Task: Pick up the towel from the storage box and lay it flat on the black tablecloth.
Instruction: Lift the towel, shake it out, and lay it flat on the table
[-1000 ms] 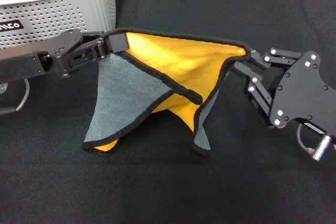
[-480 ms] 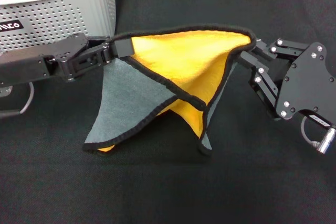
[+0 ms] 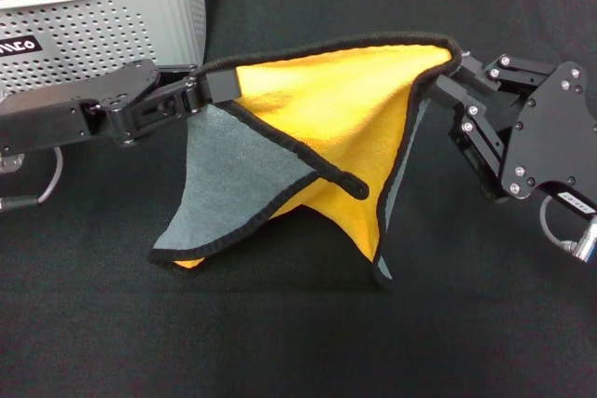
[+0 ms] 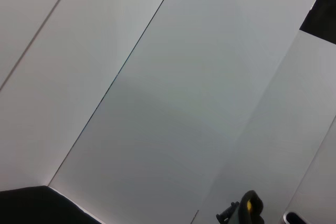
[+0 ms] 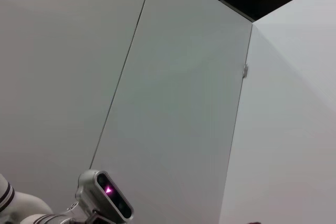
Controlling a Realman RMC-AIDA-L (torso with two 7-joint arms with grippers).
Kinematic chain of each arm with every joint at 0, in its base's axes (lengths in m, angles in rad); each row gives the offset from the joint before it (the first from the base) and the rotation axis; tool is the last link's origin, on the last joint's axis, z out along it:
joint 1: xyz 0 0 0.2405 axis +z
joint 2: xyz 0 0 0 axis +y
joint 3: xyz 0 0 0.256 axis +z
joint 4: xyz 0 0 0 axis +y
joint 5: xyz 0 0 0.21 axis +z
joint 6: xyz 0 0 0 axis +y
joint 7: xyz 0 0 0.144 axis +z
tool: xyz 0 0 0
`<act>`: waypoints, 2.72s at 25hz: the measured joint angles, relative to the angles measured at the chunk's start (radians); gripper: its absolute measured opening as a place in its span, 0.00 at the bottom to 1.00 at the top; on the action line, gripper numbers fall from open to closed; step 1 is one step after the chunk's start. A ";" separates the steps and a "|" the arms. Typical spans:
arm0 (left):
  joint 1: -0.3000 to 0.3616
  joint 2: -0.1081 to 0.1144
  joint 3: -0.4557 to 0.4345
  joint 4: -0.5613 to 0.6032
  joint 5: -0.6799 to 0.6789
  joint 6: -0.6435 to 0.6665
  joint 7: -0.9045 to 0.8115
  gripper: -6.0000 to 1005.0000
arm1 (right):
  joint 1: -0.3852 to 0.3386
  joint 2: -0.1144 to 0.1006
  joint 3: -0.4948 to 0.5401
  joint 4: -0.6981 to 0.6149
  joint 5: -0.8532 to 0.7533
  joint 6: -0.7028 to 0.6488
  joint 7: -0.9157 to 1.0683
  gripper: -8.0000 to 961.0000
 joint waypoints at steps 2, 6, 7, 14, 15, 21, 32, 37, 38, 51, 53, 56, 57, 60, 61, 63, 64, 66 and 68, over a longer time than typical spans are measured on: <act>0.000 -0.001 0.000 0.000 0.000 0.000 0.000 0.03 | 0.005 0.000 0.000 0.010 0.000 0.000 0.002 0.17; 0.000 -0.002 0.002 0.000 0.000 0.001 0.000 0.03 | 0.026 0.000 0.001 0.037 0.000 0.000 0.031 0.17; 0.000 -0.002 0.004 0.000 0.000 0.001 0.000 0.03 | 0.033 0.001 0.001 0.044 0.000 0.000 0.037 0.17; 0.000 -0.003 0.011 0.000 0.000 0.002 0.000 0.03 | 0.043 0.003 0.001 0.059 -0.001 0.009 0.047 0.24; 0.000 -0.003 0.011 0.000 0.000 0.002 0.000 0.03 | 0.043 0.003 0.001 0.059 -0.001 0.009 0.049 0.25; 0.000 -0.004 0.011 0.000 0.000 0.002 0.000 0.03 | 0.050 0.001 0.002 0.059 -0.001 0.017 0.082 0.27; 0.000 -0.005 0.012 0.000 0.000 0.001 0.000 0.03 | 0.083 0.005 0.008 0.106 -0.001 0.019 0.106 0.31; 0.002 -0.008 0.014 0.000 0.004 0.001 0.002 0.03 | 0.083 0.006 0.009 0.107 0.015 0.019 0.128 0.30; 0.002 -0.009 0.014 0.000 0.006 0.001 0.002 0.03 | 0.083 0.006 0.010 0.106 0.019 0.021 0.138 0.30; -0.001 -0.015 0.014 0.000 0.009 0.001 0.005 0.03 | 0.118 0.004 0.050 0.117 0.029 -0.028 0.285 0.30; -0.002 -0.014 0.014 0.000 0.007 0.001 0.005 0.03 | 0.129 0.004 0.048 0.136 0.026 -0.038 0.297 0.30; -0.002 -0.014 0.014 0.000 0.003 0.001 0.005 0.03 | 0.143 0.004 0.043 0.165 0.025 -0.039 0.313 0.30; -0.002 -0.014 0.014 0.000 0.002 0.001 0.005 0.03 | 0.144 0.004 0.042 0.170 0.025 -0.039 0.319 0.30; -0.001 -0.014 0.011 0.000 0.001 0.001 0.005 0.03 | 0.141 0.004 0.039 0.174 0.023 -0.038 0.335 0.30; 0.001 -0.014 0.009 0.001 0.000 0.001 0.005 0.03 | 0.138 0.004 0.038 0.175 0.022 -0.036 0.344 0.30; 0.003 -0.014 0.007 0.003 -0.002 0.001 0.005 0.03 | 0.136 0.003 0.038 0.175 0.020 -0.034 0.361 0.30; 0.004 -0.014 0.007 0.004 -0.002 0.001 0.005 0.03 | 0.135 0.002 0.038 0.175 0.017 -0.034 0.376 0.30; 0.003 -0.014 0.006 0.004 -0.003 0.001 0.008 0.03 | 0.138 0.000 0.038 0.175 0.004 -0.035 0.409 0.30; 0.002 -0.014 0.006 0.002 -0.006 0.001 0.016 0.03 | 0.141 -0.001 0.039 0.175 -0.006 -0.039 0.432 0.30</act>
